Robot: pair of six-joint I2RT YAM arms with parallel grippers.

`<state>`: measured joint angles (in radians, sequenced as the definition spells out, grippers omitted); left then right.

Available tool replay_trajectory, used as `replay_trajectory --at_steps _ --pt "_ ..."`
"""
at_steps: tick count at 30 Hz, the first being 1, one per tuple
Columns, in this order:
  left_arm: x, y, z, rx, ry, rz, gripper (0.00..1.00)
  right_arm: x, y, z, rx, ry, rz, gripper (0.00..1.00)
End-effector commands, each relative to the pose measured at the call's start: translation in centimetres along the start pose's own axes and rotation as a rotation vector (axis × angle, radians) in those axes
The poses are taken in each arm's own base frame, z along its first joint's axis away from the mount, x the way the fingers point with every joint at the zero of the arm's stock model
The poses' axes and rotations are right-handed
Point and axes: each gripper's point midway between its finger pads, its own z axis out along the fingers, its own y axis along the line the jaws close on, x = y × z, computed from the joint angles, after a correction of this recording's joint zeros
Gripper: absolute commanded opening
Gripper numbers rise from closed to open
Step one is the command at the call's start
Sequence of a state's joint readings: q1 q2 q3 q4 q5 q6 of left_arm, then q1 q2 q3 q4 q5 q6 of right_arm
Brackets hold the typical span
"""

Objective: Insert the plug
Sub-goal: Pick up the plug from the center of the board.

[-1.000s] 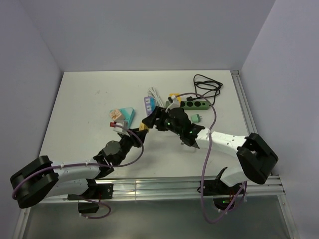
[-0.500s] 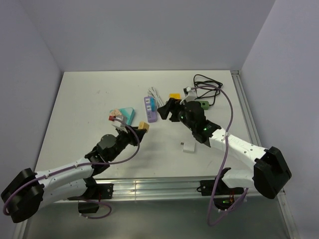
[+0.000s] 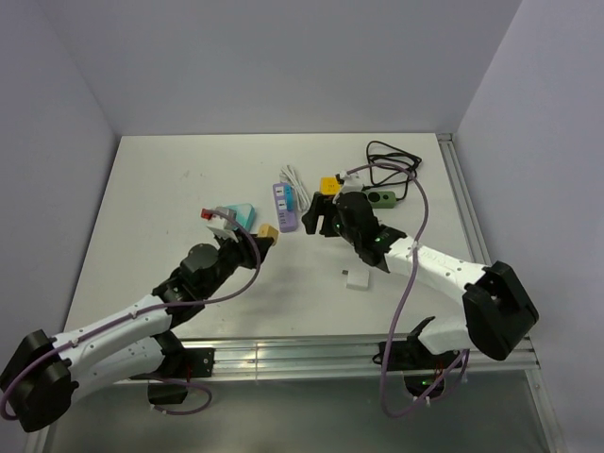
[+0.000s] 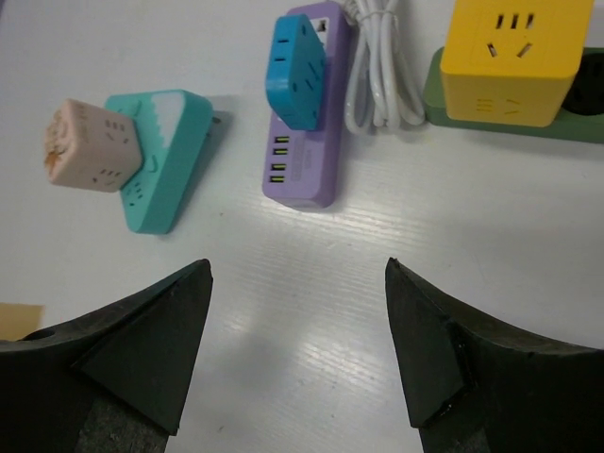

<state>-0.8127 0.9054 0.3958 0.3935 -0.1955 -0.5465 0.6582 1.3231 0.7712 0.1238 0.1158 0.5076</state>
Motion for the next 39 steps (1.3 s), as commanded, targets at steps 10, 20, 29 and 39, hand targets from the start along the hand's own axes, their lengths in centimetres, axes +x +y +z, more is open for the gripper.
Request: replay_trajectory --at_steps 10,20,29,39 --pt "-2.8 0.4 0.5 -0.082 -0.056 -0.011 0.0 -2.7 -3.2 2.9 0.215 -0.036 -0.045 0.8" --pt "-3.6 0.1 0.9 -0.076 -0.081 -0.01 0.0 -6.1 -7.8 7.4 0.488 0.012 -0.168 0.87" --pt "-3.6 0.6 0.3 -0.086 -0.095 0.007 0.0 -6.8 -10.3 10.9 0.606 0.062 -0.217 0.87" --pt "-3.4 0.2 0.3 -0.064 -0.09 0.002 0.0 -4.7 -12.2 12.0 0.588 0.137 -0.203 0.75"
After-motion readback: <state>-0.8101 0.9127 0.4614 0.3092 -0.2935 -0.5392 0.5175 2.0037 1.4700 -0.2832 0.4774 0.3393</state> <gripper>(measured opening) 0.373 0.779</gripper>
